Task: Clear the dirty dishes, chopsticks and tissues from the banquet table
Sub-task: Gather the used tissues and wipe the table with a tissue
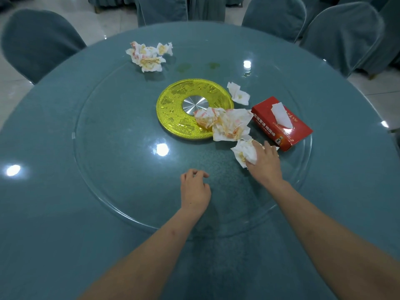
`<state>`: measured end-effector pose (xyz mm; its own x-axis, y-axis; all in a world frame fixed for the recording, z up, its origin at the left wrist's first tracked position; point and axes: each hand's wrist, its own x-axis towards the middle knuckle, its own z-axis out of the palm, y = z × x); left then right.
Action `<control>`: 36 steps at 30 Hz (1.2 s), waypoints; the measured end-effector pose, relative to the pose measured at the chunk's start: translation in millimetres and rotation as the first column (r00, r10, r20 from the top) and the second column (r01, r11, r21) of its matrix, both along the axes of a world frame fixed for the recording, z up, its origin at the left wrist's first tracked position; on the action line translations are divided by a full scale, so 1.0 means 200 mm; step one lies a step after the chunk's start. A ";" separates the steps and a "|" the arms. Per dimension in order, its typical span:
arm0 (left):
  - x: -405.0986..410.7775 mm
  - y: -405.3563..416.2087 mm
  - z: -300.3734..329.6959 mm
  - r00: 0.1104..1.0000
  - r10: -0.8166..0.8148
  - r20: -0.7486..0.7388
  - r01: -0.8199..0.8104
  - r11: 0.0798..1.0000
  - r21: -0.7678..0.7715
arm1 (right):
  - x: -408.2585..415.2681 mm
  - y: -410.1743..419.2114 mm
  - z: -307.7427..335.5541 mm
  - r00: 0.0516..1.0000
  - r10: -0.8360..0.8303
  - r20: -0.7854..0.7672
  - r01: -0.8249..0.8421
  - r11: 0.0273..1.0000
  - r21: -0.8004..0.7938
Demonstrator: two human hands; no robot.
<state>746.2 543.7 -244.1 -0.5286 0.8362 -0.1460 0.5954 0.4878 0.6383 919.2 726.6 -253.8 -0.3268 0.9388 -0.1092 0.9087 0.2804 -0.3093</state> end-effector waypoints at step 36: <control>-0.24 -0.49 0.09 0.988 -0.089 0.126 0.116 0.967 -0.226 | -0.24 -0.74 0.04 0.950 0.262 -0.169 -0.270 0.963 -0.026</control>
